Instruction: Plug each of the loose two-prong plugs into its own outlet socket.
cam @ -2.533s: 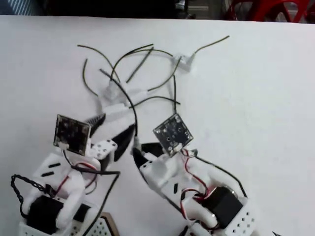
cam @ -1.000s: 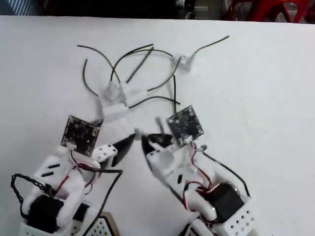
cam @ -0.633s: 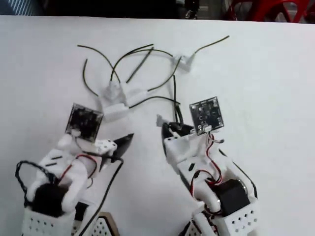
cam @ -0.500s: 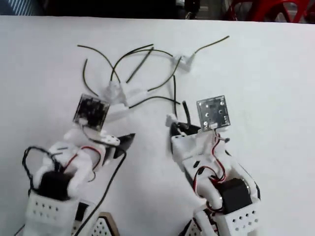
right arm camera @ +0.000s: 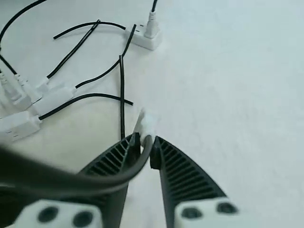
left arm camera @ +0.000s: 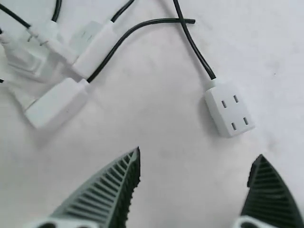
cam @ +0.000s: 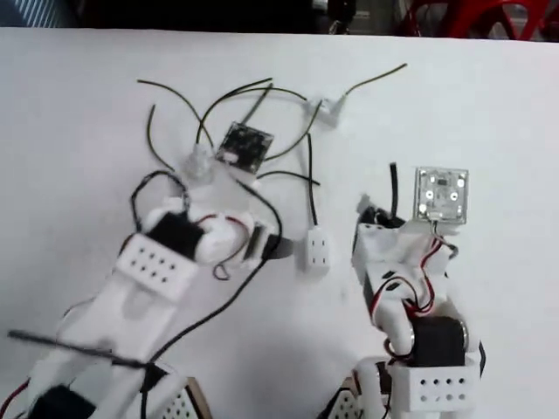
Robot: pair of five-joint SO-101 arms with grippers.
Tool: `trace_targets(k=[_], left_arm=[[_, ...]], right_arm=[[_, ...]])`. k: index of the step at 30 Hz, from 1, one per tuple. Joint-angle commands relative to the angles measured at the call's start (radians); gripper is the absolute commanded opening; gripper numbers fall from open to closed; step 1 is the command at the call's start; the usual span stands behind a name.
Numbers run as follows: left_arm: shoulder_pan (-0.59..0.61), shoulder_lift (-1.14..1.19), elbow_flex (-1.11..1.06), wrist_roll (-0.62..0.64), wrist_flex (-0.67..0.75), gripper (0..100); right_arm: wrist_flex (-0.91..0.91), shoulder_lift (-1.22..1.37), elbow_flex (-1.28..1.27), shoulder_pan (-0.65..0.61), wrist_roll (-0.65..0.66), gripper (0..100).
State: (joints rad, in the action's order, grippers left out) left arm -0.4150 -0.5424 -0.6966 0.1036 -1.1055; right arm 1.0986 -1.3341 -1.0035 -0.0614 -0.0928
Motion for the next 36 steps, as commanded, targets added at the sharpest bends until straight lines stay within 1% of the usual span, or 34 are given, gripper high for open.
trace_targets(k=[1,6,11,14,17,19,20,24,25,26,28,31,34,36], left_arm=[[-0.104,0.157,0.133,0.091,0.029,35],[-0.165,0.328,0.229,0.149,0.032,35],[-0.189,0.51,0.298,0.178,0.094,35],[-0.189,0.622,0.338,0.183,0.124,35],[-0.191,0.728,0.388,0.18,0.121,35],[-0.191,0.782,0.42,0.164,0.12,32],[-0.191,0.802,0.434,0.115,0.118,29],[-0.185,0.819,0.468,-0.235,0.121,7],[-0.183,0.819,0.474,-0.292,0.118,3],[-0.176,0.816,0.476,-0.333,0.114,2],[-0.134,0.816,0.479,-0.374,0.094,4],[-0.051,0.817,0.477,-0.422,0.084,12],[0.016,0.817,0.477,-0.545,0.084,21],[0.045,0.812,0.48,-0.586,0.084,23]], right_arm=[[0.001,-0.015,0.023,0.048,0.008,1.6],[0.002,-0.015,0.021,0.065,0.008,1.6],[0.004,-0.015,0.021,0.064,0.008,1.6],[0.007,-0.015,0.021,0.064,0.008,1.6],[0.007,-0.015,0.021,0.064,0.008,1.6],[0.007,-0.015,0.021,0.062,0.008,1.6],[0.007,-0.015,0.021,0.061,0.008,1.6],[0.007,-0.015,0.021,0.061,0.008,1.6],[0.007,-0.015,0.021,0.062,0.008,1.6],[0.007,-0.015,0.021,0.062,0.008,1.6],[0.007,-0.015,0.021,0.062,0.008,1.6],[0.007,-0.015,0.021,0.062,0.008,1.6],[0.007,-0.015,0.02,0.059,0.008,1.6],[0.007,-0.013,0.02,0.059,0.008,1.6]])
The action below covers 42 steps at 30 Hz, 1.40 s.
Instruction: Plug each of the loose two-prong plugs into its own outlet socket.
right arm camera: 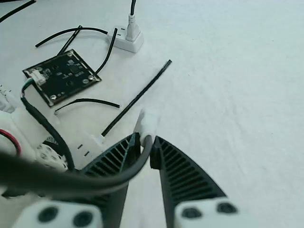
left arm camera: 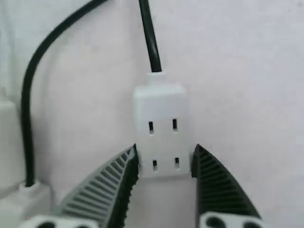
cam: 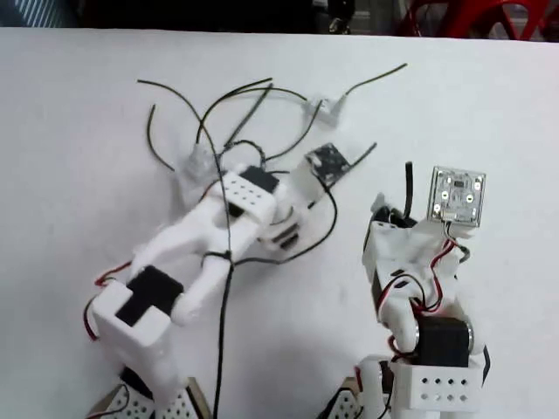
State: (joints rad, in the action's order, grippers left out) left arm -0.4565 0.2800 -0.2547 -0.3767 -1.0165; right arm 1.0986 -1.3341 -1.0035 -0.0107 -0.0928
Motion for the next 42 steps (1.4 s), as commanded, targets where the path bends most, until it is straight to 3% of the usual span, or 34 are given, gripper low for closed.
trace_targets(k=[1,4,8,12,18,23,28,31,36,42], left_arm=[[0.093,-0.022,0.038,-0.106,-0.005,24],[0.09,-0.102,0.021,-0.106,-0.038,26],[0.088,-0.275,0.015,-0.106,-0.115,26],[0.165,-0.447,0.014,-0.064,-0.195,26],[0.311,-0.677,-0.115,0.055,-0.255,26],[0.435,-0.946,-0.43,0.049,-0.104,22],[0.565,-1.219,-0.715,0.057,0.035,28],[0.607,-1.328,-0.835,0.052,0.075,28],[0.647,-1.38,-0.948,0.051,0.127,28],[0.656,-1.374,-1.049,0.051,0.227,28]], right_arm=[[0.007,-0.012,0.02,0.008,0.008,1.6],[0.019,-0.007,0.015,0.008,0.017,1.6],[0.05,-0.007,0.014,0.007,0.141,1.6],[0.071,-0.004,0.017,-0.004,0.207,1.6],[0.12,-0.002,0.025,-0.139,0.249,1.6],[0.177,0.16,0.144,-0.194,0.249,1.6],[0.262,0.438,0.35,-0.205,0.256,1.6],[0.268,0.553,0.434,-0.205,0.333,1.6],[0.263,0.638,0.46,-0.252,0.483,1.6],[0.199,0.685,0.459,-0.329,0.562,1.6]])
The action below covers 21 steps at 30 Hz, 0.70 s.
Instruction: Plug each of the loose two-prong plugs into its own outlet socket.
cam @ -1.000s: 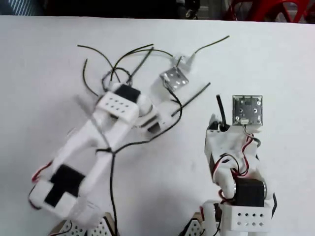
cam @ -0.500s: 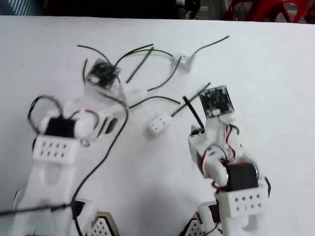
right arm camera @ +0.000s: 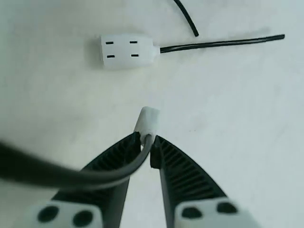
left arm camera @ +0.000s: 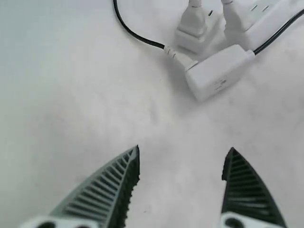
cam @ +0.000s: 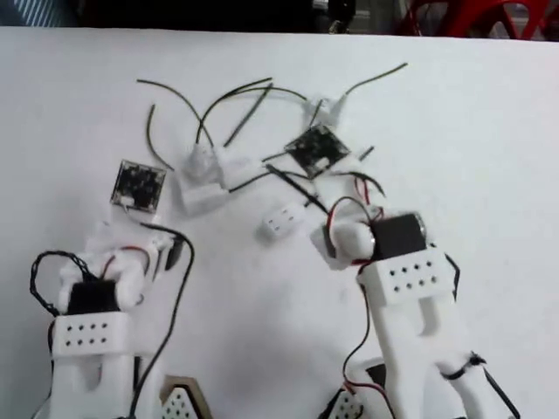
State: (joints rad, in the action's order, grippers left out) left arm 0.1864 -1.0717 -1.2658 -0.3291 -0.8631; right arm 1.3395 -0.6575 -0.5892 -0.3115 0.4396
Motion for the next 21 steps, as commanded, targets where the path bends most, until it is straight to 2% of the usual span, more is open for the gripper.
trace_targets(k=[1,12,21], left_arm=[[0.013,-0.022,-0.054,0.003,0.078,28],[0.015,-0.027,-0.104,-0.043,0.075,28],[0.015,-0.024,-0.106,-0.048,0.072,28]], right_arm=[[-0.062,0.022,0.044,-0.036,0.029,1.6],[-0.262,0.205,0.046,-0.134,0.028,1.7],[-0.377,0.298,0.048,-0.15,0.026,1.7]])
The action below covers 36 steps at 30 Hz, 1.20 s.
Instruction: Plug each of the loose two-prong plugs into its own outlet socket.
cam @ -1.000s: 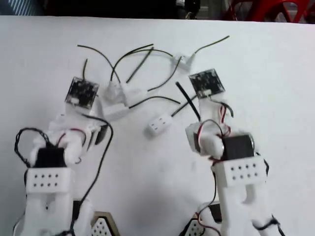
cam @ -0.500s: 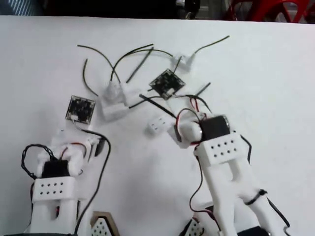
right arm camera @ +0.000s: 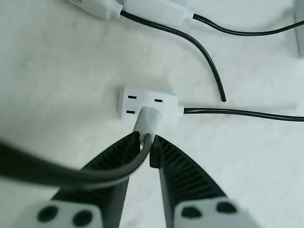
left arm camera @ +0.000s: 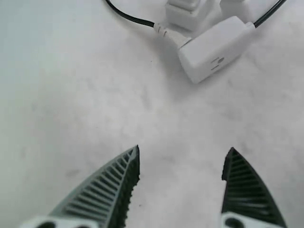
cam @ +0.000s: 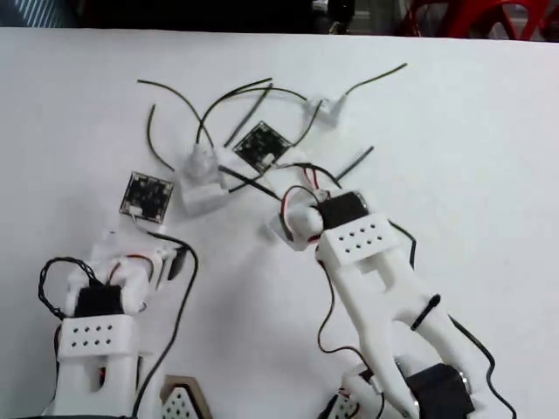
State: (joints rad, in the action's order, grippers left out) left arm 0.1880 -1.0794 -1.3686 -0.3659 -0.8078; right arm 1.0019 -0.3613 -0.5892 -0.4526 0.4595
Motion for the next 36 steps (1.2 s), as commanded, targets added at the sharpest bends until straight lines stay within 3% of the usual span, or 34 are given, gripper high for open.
trace_targets(k=[1,13,21,36], left_arm=[[0.013,-0.018,-0.009,-0.011,0.018,28],[0.013,-0.019,-0.015,-0.011,0.021,28],[0.013,-0.019,-0.017,-0.011,0.021,28],[0.013,-0.019,-0.017,-0.011,0.021,28]], right_arm=[[-0.047,0.008,0.048,-0.008,0.006,1.7],[-0.064,0.024,0.041,-0.07,0.006,1.7],[-0.087,0.125,0.049,-0.05,0.009,1.7],[-0.03,0.076,0.049,-0.051,0.071,1.6]])
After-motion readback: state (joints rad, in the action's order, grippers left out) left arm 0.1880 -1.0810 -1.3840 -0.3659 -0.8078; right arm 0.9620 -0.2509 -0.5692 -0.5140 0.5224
